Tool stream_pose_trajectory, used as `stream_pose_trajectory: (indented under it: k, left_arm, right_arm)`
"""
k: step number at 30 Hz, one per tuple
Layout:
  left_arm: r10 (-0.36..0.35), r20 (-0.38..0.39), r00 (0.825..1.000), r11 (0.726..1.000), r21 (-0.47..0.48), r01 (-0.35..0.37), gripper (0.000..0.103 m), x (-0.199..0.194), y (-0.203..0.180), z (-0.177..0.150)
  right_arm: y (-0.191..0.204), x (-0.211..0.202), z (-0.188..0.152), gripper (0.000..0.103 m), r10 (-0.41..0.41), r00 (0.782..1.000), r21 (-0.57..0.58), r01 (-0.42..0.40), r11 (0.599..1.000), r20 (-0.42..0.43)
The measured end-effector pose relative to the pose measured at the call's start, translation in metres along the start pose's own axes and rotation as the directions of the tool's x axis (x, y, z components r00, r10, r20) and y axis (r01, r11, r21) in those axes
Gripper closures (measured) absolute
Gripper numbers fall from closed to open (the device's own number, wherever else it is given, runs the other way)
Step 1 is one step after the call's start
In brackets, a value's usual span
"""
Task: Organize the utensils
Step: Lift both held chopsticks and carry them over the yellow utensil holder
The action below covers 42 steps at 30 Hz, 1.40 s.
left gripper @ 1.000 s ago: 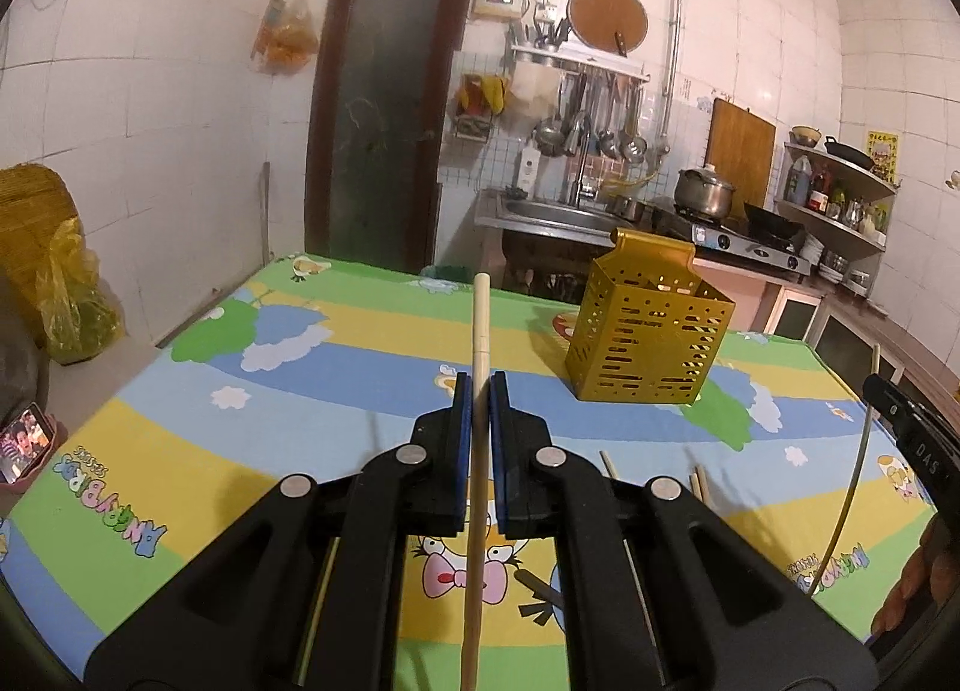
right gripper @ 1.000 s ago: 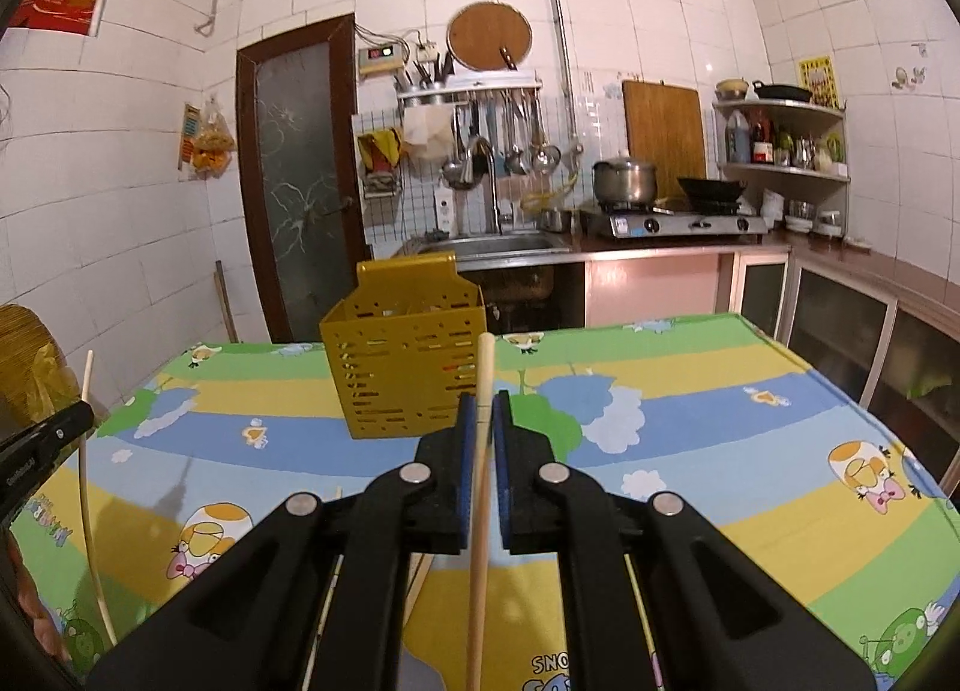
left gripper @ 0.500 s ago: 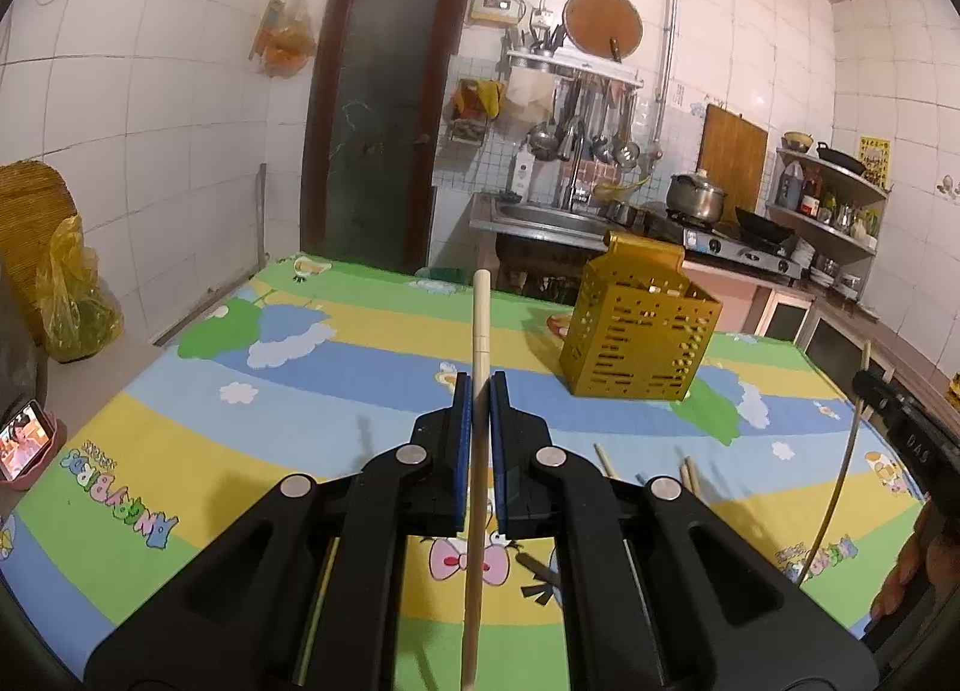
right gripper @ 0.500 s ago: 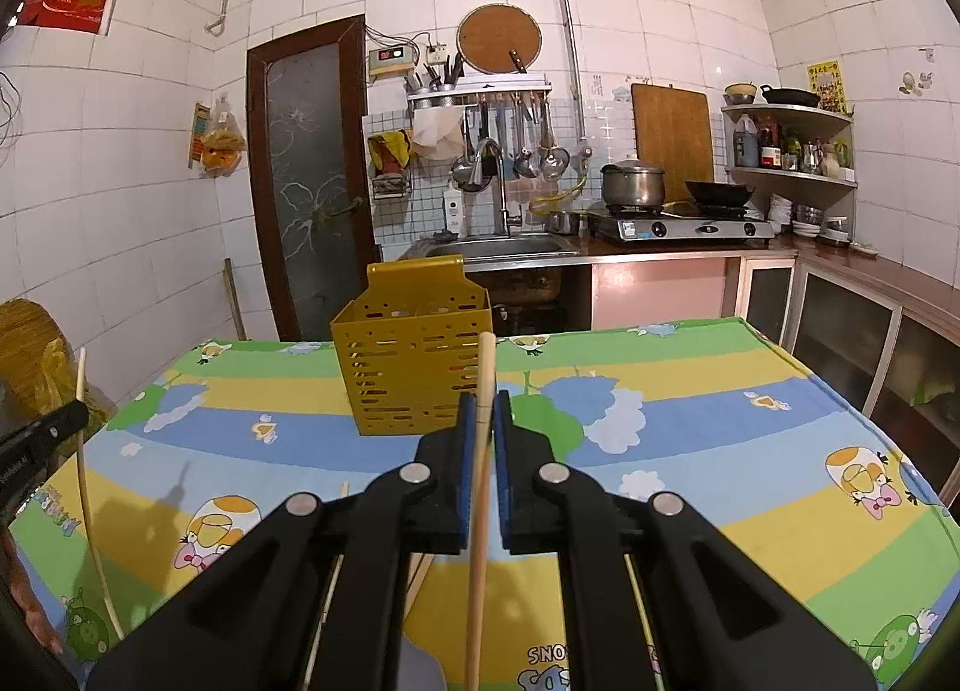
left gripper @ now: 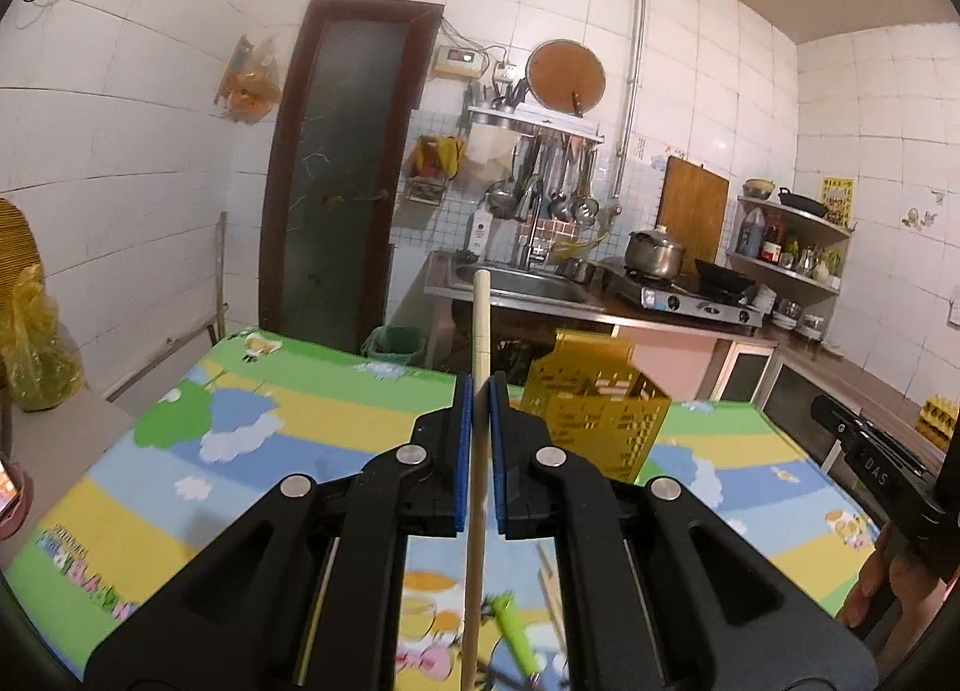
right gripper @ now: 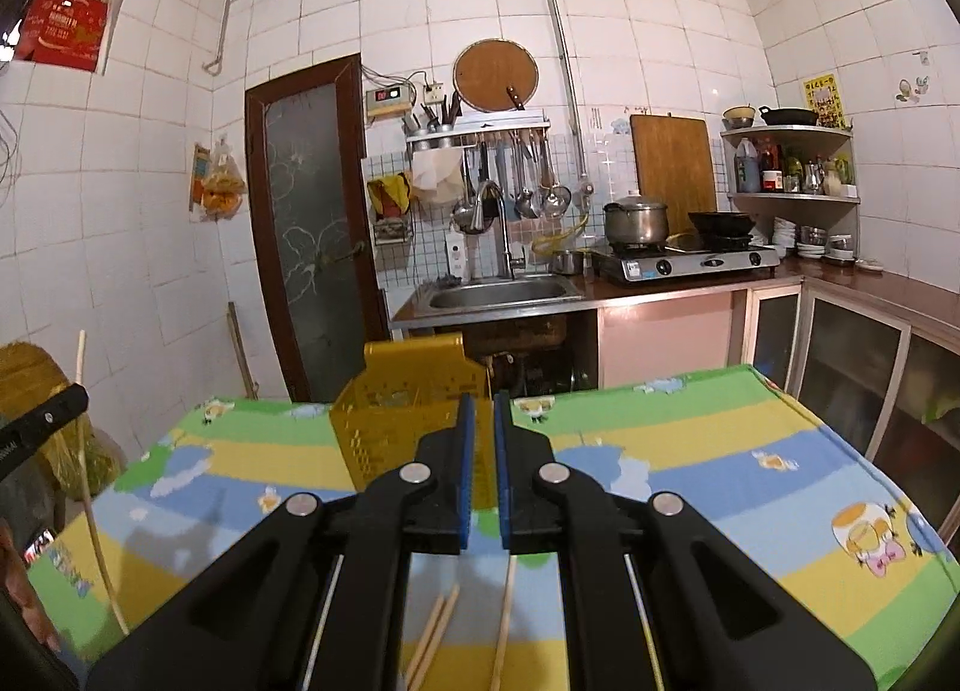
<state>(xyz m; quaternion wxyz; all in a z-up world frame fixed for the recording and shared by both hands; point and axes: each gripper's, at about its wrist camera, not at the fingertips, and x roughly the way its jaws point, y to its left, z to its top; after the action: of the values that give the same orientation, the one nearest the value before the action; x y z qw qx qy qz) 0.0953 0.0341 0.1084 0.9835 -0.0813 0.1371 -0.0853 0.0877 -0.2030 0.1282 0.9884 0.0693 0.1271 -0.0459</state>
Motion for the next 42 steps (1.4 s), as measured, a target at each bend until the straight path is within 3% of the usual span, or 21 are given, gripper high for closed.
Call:
stream_pose_trajectory:
  k: [3, 5, 7, 9, 11, 12, 13, 15, 17, 20, 23, 26, 29, 36, 39, 42]
  left_arm:
    - [-0.014, -0.008, 1.0, 1.0, -0.001, 0.014, 0.098, 0.018, -0.006, 0.007]
    - [-0.013, -0.015, 1.0, 1.0, 0.004, 0.013, 0.098, 0.029, -0.01, 0.007]
    - [-0.008, -0.039, 0.999, 1.0, -0.001, 0.008, 0.098, 0.044, -0.01, 0.004]
    - [-0.009, -0.085, 0.996, 1.0, -0.019, 0.007, 0.098, 0.062, -0.008, -0.002]
    - [-0.003, -0.121, 0.993, 1.0, -0.029, 0.0, 0.098, 0.077, -0.005, -0.007]
    - [0.0, -0.135, 0.991, 1.0, -0.031, -0.004, 0.098, 0.083, -0.004, -0.01]
    - [0.002, -0.153, 0.988, 0.999, -0.033, -0.007, 0.098, 0.09, -0.003, -0.011]
    - [0.005, -0.179, 0.984, 0.999, -0.032, -0.011, 0.098, 0.101, -0.001, -0.014]
    - [0.015, -0.201, 0.979, 1.0, -0.021, -0.02, 0.098, 0.11, 0.002, -0.017]
    - [0.019, -0.221, 0.975, 1.0, -0.02, -0.024, 0.098, 0.116, 0.005, -0.021]
    - [0.018, -0.226, 0.974, 0.999, -0.028, -0.025, 0.098, 0.117, 0.008, -0.023]
    - [0.019, -0.222, 0.975, 0.999, -0.022, -0.025, 0.098, 0.116, 0.008, -0.023]
    - [0.012, -0.212, 0.977, 0.999, -0.027, -0.019, 0.098, 0.111, 0.008, -0.021]
    - [0.005, -0.169, 0.986, 1.0, -0.018, -0.008, 0.098, 0.093, 0.001, -0.018]
    - [-0.001, -0.144, 0.99, 1.0, -0.014, -0.001, 0.098, 0.084, -0.004, -0.015]
    - [0.0, -0.121, 0.993, 1.0, -0.002, 0.0, 0.098, 0.077, -0.008, -0.015]
  right_arm:
    - [-0.006, 0.02, 0.006, 0.096, 0.011, 0.999, 0.014, -0.01, 1.0, -0.044]
    - [-0.008, 0.04, 0.002, 0.096, 0.01, 0.992, 0.003, -0.01, 1.0, -0.125]
    - [-0.01, 0.061, -0.01, 0.096, 0.01, 0.978, 0.001, -0.01, 1.0, -0.207]
    - [-0.011, 0.086, -0.03, 0.095, -0.001, 0.949, -0.017, -0.005, 1.0, -0.314]
    - [-0.012, 0.103, -0.045, 0.076, -0.023, 0.925, -0.027, 0.014, 1.0, -0.379]
    - [-0.012, 0.113, -0.054, 0.035, -0.038, 0.91, -0.032, 0.027, 0.999, -0.412]
    - [-0.012, 0.119, -0.061, 0.026, -0.043, 0.902, -0.032, 0.032, 0.999, -0.429]
    - [-0.01, 0.132, -0.075, 0.029, -0.084, 0.881, -0.079, 0.053, 0.995, -0.465]
    - [-0.01, 0.145, -0.088, 0.049, -0.117, 0.845, -0.111, 0.069, 0.991, -0.523]
    - [-0.015, 0.159, -0.1, 0.064, -0.124, 0.795, -0.088, 0.09, 0.992, -0.594]
    - [-0.016, 0.168, -0.112, 0.077, -0.14, 0.769, -0.094, 0.105, 0.99, -0.624]
    - [-0.017, 0.169, -0.111, 0.096, -0.123, 0.773, -0.075, 0.097, 0.992, -0.623]
    - [-0.018, 0.163, -0.106, 0.096, -0.105, 0.792, -0.049, 0.094, 0.994, -0.602]
    - [-0.02, 0.113, -0.05, 0.097, -0.06, 0.922, 0.017, 0.072, 0.997, -0.383]
    - [-0.018, 0.089, -0.027, 0.097, -0.06, 0.963, 0.019, 0.067, 0.998, -0.261]
    - [-0.013, 0.066, -0.014, 0.097, -0.058, 0.987, 0.004, 0.06, 0.998, -0.149]
